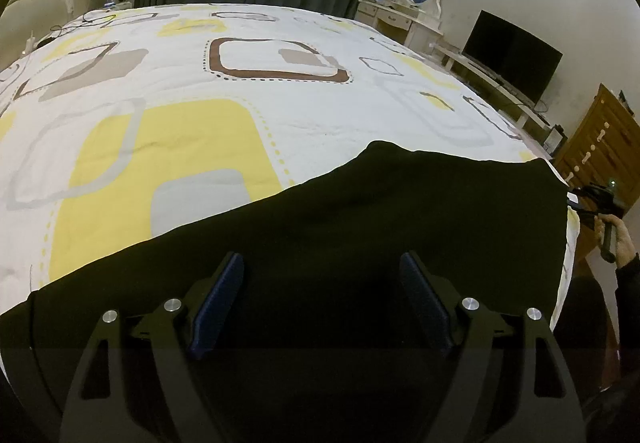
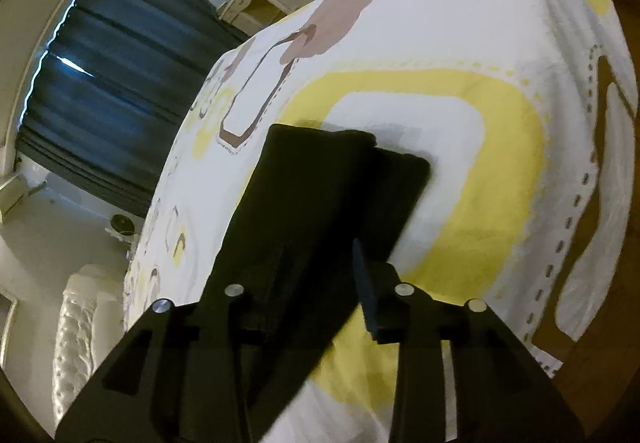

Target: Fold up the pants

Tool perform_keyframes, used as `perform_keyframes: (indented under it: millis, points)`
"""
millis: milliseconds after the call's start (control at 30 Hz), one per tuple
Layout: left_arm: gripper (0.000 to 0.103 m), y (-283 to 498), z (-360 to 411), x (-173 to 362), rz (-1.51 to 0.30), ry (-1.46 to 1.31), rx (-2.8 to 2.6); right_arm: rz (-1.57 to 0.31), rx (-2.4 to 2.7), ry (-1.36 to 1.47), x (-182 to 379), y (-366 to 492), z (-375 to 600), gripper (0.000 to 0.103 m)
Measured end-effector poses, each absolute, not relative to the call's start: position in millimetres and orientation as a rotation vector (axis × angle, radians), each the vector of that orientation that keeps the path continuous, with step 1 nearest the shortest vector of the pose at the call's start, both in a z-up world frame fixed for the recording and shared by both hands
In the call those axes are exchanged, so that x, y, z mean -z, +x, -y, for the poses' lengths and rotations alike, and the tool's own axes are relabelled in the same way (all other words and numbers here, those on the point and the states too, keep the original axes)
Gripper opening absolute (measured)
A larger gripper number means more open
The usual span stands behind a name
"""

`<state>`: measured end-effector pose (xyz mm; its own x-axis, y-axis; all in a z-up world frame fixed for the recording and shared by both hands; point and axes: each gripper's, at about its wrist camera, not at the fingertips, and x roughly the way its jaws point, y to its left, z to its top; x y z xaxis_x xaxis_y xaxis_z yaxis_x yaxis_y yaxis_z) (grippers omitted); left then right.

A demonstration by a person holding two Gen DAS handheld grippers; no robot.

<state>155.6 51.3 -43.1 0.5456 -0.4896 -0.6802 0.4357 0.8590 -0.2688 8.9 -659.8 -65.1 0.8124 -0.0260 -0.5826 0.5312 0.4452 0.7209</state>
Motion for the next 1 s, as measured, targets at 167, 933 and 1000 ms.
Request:
perform_keyframes:
  millis: [167, 933, 1000]
  points:
    - [0.080, 155.7, -51.4, 43.2, -0.828, -0.070, 0.549, -0.560, 0.380, 1.069, 73.2, 22.5, 661.5, 0.034]
    - [0.080, 153.9, -50.9, 41.6, -0.822, -0.060, 0.568, -0.532, 0.382, 1.035, 81.2, -7.5, 677.4, 0.005]
    - [0.080, 154.3, -51.4, 41.6, -0.822, -0.063, 0.569, -0.510, 0.385, 1.049, 82.7, -8.5, 679.8, 0.005]
